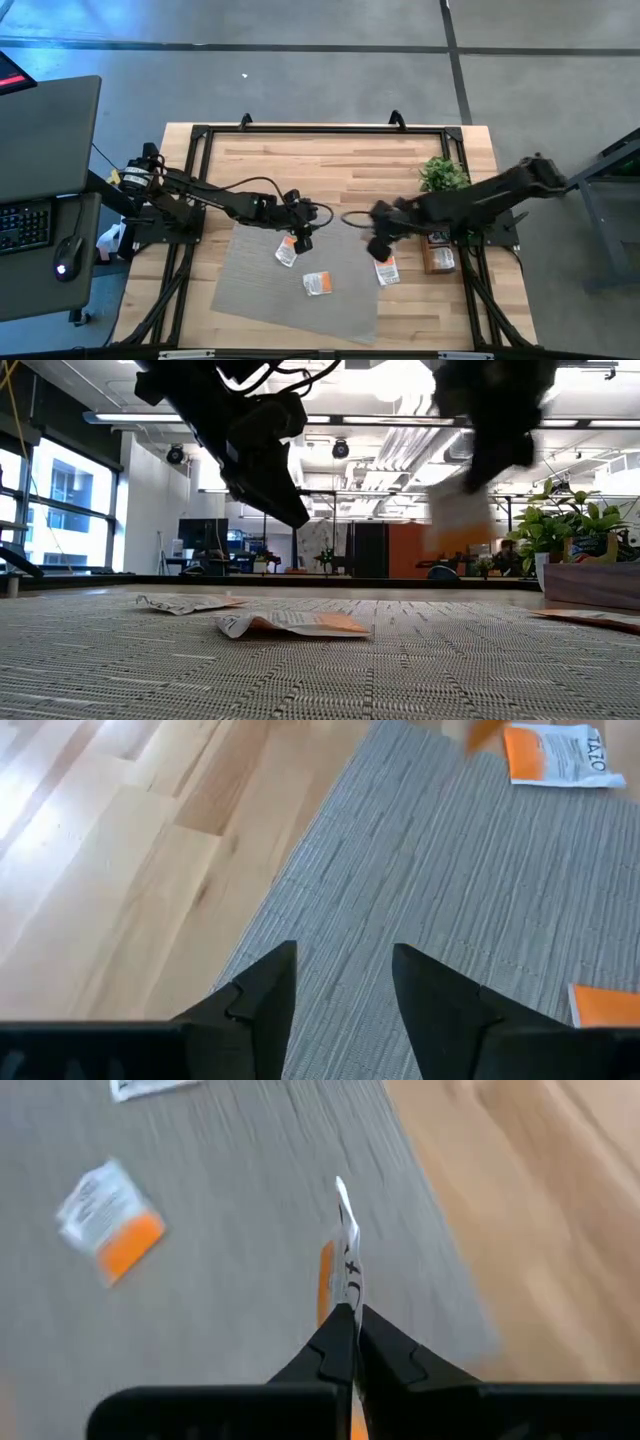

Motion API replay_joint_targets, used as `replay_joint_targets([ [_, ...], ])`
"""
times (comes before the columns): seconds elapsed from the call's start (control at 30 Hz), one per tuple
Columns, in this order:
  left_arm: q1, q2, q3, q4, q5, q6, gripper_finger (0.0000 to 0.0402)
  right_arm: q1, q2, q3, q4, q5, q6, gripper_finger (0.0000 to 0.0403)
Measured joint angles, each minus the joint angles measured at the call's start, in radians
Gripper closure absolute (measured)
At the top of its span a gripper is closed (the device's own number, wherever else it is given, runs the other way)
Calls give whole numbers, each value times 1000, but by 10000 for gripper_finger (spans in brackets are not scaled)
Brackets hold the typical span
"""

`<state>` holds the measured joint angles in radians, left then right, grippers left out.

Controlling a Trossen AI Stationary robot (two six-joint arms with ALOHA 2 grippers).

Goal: Pick & Place Tea
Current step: Put the white tea bag into the bottom section of the wooden organizer

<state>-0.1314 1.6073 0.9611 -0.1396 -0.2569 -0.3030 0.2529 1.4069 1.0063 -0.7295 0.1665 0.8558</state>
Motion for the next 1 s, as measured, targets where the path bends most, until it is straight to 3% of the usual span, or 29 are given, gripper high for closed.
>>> replay_joint_targets([
  [0.13, 0, 0, 0, 2, 0, -23, 236, 123, -107, 1, -289, 62, 330, 402],
  [0.3, 0, 0, 0, 3, -1, -24, 236, 296, -158, 0, -588, -71, 709, 402],
  [0.47, 0, 0, 0, 3, -1, -24, 236, 440, -159, 0, -740, -158, 994, 402],
  [0.67, 0, 0, 0, 3, -3, -24, 236, 513, -157, -82, -713, -167, 1124, 402],
  [1.0, 0, 0, 0, 4, -11, -24, 236, 482, -157, -229, -529, -98, 1050, 395],
])
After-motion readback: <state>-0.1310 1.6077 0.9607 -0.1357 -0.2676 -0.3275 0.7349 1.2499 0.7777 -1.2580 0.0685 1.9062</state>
